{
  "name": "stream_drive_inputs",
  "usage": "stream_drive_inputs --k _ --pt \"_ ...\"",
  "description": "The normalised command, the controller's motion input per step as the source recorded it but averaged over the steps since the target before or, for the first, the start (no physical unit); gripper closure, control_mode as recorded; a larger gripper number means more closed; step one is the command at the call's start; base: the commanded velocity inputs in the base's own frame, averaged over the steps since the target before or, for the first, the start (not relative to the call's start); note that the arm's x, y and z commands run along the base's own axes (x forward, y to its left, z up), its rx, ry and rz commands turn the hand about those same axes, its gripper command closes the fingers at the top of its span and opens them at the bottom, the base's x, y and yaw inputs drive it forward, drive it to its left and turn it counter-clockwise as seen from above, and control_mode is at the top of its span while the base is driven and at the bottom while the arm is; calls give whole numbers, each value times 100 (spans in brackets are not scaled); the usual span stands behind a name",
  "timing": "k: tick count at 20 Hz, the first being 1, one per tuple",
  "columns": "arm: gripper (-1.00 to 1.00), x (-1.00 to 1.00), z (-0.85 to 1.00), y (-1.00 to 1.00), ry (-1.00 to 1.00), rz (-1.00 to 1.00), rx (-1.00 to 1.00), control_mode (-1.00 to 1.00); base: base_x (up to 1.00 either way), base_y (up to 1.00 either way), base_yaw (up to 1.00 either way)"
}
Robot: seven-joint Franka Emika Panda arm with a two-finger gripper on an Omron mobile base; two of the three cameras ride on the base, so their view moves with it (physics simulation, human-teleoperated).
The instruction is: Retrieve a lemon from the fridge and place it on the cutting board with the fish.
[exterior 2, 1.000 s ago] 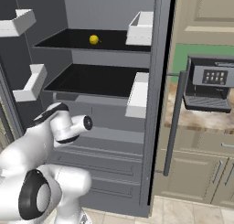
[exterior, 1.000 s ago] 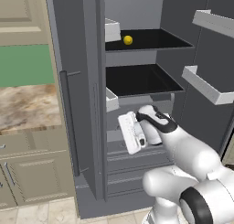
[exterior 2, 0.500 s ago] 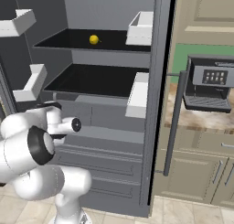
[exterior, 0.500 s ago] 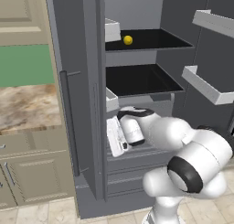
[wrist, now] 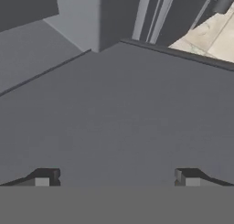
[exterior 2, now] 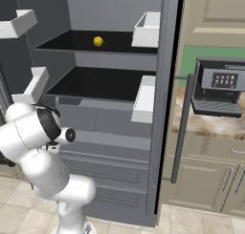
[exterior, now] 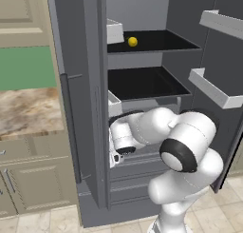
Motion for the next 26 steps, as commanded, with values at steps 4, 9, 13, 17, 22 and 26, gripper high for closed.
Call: stream_drive_inputs --k 4,9,13,17,22,26 --pt "-100 5 -21 57 5 1 0 -100 0 0 0" --pt "-100 0 -9 60 0 2 0 -100 0 0 0" --pt "-100 0 -2 51 0 0 0 -100 0 0 0" --pt "-100 0 0 0 0 0 0 -100 0 0 0" --pt "-100 0 13 -42 0 0 -10 -100 0 0 0" --pt "-100 -1 24 -82 0 -2 -31 -100 0 0 0"
